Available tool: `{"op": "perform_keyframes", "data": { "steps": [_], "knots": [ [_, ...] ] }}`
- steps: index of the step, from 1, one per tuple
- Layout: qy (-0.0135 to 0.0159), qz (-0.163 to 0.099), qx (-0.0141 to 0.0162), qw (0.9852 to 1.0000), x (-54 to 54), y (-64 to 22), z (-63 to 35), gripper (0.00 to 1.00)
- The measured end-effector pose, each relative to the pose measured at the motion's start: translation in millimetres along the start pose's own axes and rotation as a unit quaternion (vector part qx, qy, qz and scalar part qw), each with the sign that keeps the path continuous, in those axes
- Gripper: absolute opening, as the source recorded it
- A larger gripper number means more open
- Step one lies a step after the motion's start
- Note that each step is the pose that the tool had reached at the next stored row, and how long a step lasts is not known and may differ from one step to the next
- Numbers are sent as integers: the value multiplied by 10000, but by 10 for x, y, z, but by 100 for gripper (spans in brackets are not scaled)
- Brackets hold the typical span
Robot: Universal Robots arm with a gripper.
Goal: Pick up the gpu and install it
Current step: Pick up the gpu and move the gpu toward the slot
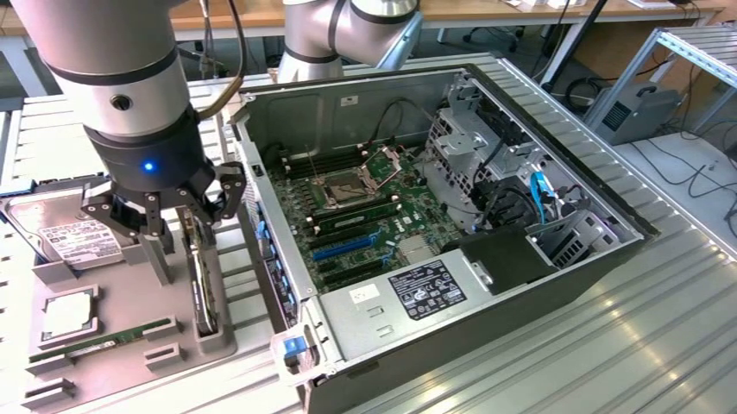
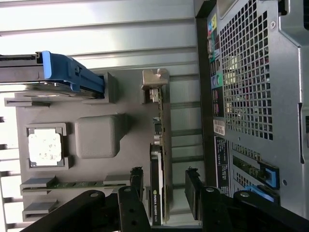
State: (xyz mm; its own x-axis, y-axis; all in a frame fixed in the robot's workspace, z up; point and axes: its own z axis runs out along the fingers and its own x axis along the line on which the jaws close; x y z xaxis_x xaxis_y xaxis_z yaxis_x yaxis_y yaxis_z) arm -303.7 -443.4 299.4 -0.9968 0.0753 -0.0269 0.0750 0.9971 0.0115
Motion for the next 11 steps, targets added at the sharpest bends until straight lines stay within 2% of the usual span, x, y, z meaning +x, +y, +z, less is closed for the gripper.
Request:
{"op": "perform_keyframes", "data": {
  "steps": [11],
  "knots": [
    [0,0,0,10000,1,0,28,48]
  ]
}}
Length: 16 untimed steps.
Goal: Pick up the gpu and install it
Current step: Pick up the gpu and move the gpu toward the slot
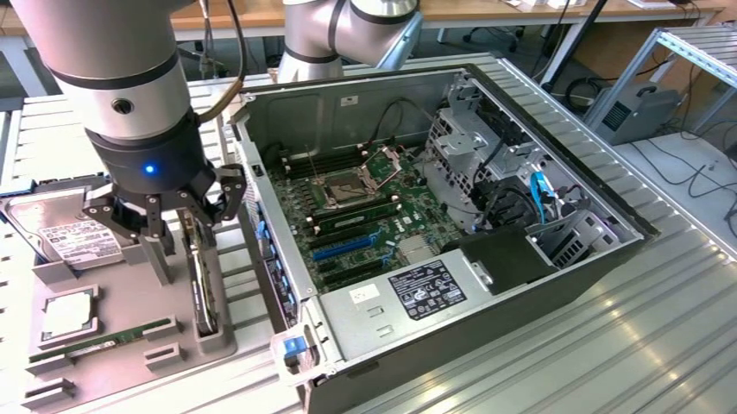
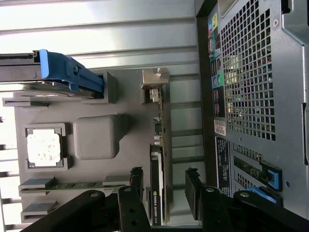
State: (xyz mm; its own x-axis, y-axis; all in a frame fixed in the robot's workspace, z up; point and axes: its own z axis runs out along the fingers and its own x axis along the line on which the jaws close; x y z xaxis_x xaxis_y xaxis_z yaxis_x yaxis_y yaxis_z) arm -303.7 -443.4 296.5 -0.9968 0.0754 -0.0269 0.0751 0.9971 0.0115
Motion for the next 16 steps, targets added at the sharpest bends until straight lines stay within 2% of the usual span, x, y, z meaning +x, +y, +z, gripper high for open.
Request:
{"op": "perform_keyframes", "data": {
  "steps": [12,16],
  "knots": [
    [0,0,0,10000,0,0,18,48],
    [0,0,0,10000,2,-1,59,48]
  ]
}}
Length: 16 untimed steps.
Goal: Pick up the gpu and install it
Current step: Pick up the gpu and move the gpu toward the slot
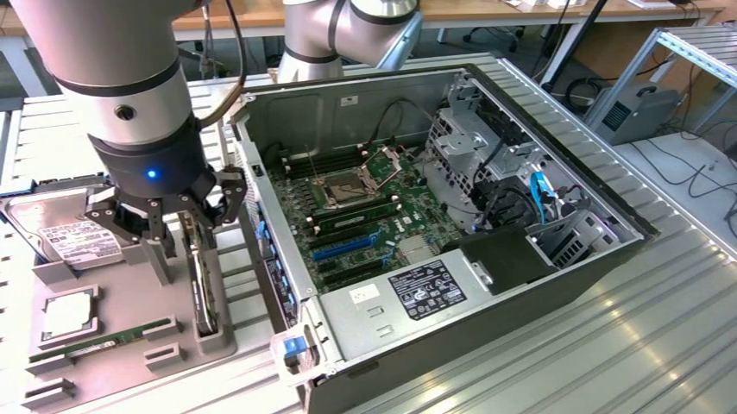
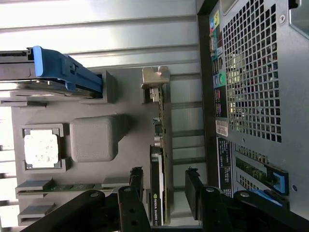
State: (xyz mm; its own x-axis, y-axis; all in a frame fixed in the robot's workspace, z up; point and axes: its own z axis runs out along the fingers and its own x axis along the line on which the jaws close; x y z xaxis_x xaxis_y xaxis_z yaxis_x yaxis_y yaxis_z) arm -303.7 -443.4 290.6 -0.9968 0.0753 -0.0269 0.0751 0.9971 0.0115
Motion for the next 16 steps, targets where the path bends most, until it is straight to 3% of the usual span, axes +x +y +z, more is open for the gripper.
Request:
{"op": "perform_keyframes", "data": {
  "steps": [1,2,5,10,16],
  "knots": [
    [3,-258,-7,9997,1,3,7,48],
    [3,-299,-9,9996,24,1,12,48],
    [3,-313,-9,9995,33,0,38,48],
    [3,-319,-9,9995,38,-2,179,48],
    [4,-320,-9,9995,39,-2,201,48]
  ]
}}
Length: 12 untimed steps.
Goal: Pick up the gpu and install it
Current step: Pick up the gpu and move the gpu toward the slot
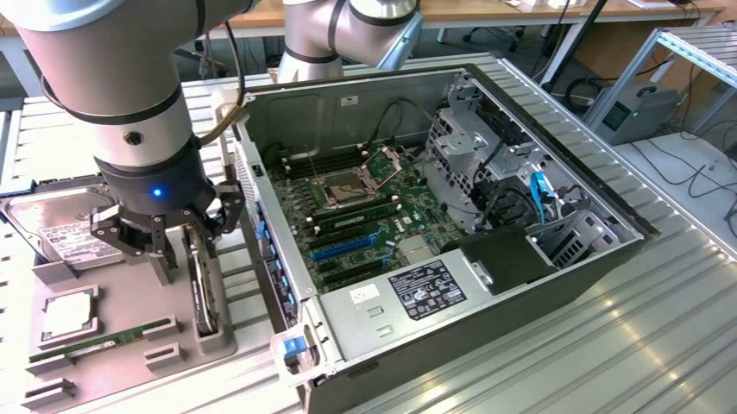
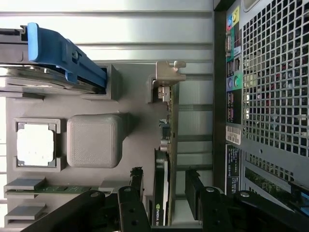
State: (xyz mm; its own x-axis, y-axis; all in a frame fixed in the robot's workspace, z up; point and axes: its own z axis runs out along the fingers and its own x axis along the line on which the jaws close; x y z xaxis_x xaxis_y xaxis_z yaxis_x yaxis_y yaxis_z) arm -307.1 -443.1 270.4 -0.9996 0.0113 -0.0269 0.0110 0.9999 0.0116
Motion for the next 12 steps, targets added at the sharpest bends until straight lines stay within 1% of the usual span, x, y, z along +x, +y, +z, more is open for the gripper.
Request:
{"op": "perform_keyframes", "data": {
  "steps": [12],
  "knots": [
    [-1,0,-2,10000,1,1,32,48]
  ]
}}
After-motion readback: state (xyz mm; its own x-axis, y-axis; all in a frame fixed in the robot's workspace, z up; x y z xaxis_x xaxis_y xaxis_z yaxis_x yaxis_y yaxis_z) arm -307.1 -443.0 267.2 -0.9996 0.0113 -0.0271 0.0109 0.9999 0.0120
